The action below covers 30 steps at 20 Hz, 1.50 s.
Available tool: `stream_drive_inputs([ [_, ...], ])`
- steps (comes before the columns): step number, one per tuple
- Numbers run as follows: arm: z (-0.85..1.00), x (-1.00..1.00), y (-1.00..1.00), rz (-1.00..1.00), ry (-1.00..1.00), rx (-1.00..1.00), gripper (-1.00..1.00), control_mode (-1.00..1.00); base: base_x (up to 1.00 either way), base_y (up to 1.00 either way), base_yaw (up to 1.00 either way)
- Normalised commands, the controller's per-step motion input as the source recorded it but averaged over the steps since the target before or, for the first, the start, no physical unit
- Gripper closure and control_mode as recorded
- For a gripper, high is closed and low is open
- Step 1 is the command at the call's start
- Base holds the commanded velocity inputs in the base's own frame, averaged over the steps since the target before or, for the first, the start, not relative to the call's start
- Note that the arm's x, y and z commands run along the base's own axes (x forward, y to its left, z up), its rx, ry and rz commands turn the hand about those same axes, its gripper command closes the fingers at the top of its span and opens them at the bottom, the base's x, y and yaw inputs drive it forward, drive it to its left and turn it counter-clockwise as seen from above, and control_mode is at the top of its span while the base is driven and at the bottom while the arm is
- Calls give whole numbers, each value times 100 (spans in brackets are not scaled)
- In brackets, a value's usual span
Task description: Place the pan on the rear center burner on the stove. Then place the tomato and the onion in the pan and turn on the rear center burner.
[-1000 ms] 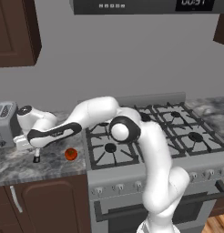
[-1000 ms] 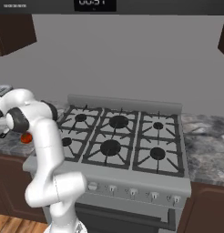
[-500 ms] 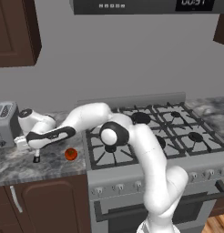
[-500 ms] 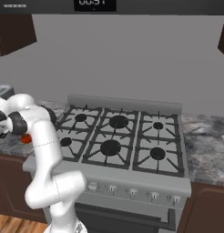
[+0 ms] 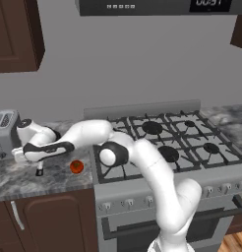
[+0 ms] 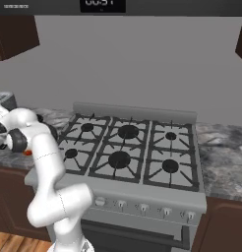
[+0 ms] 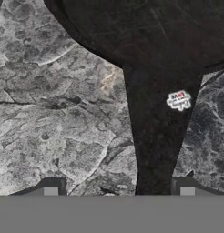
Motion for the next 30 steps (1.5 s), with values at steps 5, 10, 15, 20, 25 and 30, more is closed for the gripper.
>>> stream_drive_inputs([
  [5, -12, 11, 14, 0, 1, 0, 100, -100, 0, 0, 0],
  [10, 1, 0, 0, -1, 0, 0, 100, -100, 0, 0, 0],
  [15, 27, 0, -1, 0, -7, 0, 100, -100, 0, 0, 0],
  [20, 34, 0, -7, -3, -16, 0, 100, -100, 0, 0, 0],
  [25, 39, -14, -44, -8, -12, 2, 100, -100, 0, 0, 0],
  [30, 16, -43, -92, -8, -7, 5, 100, -100, 0, 0, 0],
])
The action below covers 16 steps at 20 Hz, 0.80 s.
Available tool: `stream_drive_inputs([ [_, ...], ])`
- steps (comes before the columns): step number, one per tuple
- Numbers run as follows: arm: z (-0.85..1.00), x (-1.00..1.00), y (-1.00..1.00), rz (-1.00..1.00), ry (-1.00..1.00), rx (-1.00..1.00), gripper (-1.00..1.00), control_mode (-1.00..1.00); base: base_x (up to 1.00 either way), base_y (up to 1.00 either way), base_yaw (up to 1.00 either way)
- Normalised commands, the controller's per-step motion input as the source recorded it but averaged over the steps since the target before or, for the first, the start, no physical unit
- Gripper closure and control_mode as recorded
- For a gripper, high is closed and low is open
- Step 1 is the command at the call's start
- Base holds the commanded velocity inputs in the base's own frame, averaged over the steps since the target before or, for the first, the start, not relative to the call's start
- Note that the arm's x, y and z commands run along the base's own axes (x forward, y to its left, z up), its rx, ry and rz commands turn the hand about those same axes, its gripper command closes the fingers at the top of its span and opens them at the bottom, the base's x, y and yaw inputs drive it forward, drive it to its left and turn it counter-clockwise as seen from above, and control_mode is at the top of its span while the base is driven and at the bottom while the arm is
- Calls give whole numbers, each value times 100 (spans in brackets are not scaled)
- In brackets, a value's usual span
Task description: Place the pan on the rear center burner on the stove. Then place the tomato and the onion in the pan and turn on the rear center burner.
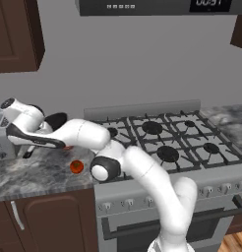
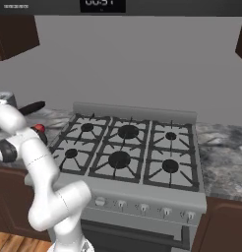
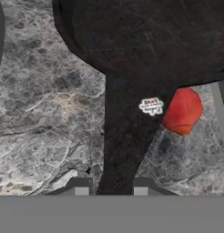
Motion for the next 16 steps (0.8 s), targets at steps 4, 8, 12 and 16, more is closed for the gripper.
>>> stream_drive_inputs([
  [4, 10, -55, -100, -3, -16, 7, 100, -100, 0, 0, 0],
  [8, 6, -71, -100, 0, -25, 9, 100, -100, 0, 0, 0],
  [12, 0, -81, -100, 0, -25, 15, 100, -100, 0, 0, 0],
  [16, 0, -80, -100, 0, -23, 18, 100, -100, 0, 0, 0],
])
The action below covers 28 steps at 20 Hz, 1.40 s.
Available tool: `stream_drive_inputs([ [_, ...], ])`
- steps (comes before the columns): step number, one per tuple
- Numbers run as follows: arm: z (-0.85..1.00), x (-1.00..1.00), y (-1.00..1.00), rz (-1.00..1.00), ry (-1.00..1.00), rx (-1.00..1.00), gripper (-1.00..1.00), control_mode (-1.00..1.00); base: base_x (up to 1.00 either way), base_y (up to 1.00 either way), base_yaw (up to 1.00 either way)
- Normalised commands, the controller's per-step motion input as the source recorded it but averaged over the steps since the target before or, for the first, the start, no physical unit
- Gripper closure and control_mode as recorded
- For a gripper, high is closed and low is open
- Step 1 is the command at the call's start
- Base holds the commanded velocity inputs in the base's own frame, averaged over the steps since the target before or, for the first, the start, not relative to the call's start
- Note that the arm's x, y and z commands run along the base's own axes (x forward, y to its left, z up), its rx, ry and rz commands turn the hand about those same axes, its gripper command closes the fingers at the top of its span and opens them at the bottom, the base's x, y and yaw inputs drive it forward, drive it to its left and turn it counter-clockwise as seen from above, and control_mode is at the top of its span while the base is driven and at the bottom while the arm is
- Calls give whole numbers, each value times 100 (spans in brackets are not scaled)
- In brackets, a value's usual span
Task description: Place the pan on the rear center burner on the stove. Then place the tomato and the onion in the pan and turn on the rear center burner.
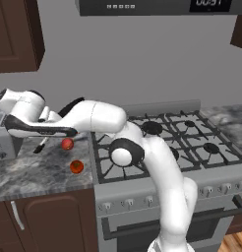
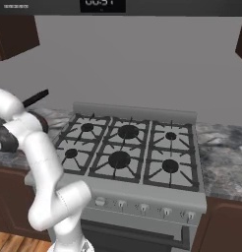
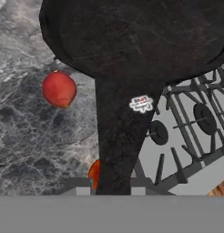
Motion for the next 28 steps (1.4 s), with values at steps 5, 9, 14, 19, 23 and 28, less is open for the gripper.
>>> stream_drive_inputs([
  [5, 0, -74, -100, 0, -25, 22, 100, -100, 0, 0, 0],
  [9, 4, -48, -100, 0, -21, 31, 100, -100, 0, 0, 0],
  [14, 16, -9, -99, -3, -10, 37, 100, -100, 0, 0, 0],
  [19, 14, 0, -89, -12, -5, 25, 100, -100, 0, 0, 0],
  [23, 14, 0, -56, -21, -2, 15, 100, -100, 0, 0, 0],
  [28, 12, 1, -44, -24, -1, 8, 100, -100, 0, 0, 0],
])
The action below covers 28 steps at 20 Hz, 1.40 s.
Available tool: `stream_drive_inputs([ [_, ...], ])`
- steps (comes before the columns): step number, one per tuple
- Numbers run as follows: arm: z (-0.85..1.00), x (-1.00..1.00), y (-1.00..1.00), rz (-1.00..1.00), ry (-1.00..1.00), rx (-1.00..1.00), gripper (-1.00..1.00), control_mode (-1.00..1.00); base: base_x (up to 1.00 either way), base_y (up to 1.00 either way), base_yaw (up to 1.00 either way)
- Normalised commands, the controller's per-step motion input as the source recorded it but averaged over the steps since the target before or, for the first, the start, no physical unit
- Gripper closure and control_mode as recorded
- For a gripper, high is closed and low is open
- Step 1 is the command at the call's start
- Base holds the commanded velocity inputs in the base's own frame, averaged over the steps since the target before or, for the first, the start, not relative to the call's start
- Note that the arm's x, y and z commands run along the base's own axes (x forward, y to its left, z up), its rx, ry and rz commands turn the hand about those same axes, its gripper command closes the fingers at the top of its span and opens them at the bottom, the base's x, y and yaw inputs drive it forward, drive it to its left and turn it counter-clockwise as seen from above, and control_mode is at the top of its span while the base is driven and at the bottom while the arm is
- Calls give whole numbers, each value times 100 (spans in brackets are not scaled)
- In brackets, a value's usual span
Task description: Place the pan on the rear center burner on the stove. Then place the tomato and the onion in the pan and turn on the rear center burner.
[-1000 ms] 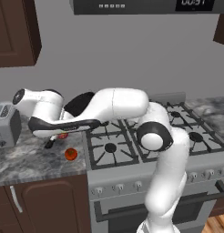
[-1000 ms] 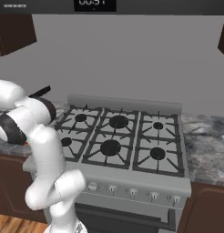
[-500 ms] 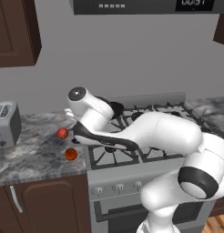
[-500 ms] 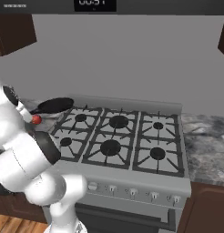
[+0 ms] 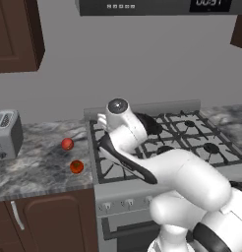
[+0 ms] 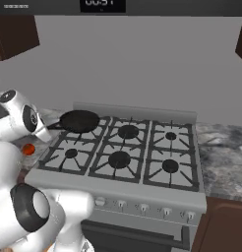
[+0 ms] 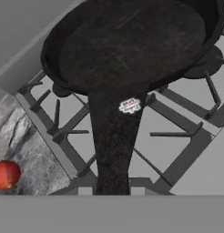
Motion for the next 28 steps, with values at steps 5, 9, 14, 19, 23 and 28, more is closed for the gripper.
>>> stream_drive_inputs([
  [5, 9, 11, -47, -26, 0, 1, 100, -100, 0, 0, 0],
  [9, 3, 30, -62, -14, 0, 6, 100, -100, 0, 0, 0],
  [14, 0, 39, -62, -3, 0, 5, 100, -100, 0, 0, 0],
  [19, -6, 56, -46, 0, 0, 3, 100, -100, 0, 0, 0],
  [23, -16, 53, -23, 0, 0, 1, 100, -100, 0, 0, 0],
  [28, -18, 44, -2, 0, 0, 0, 100, -100, 0, 0, 0],
])
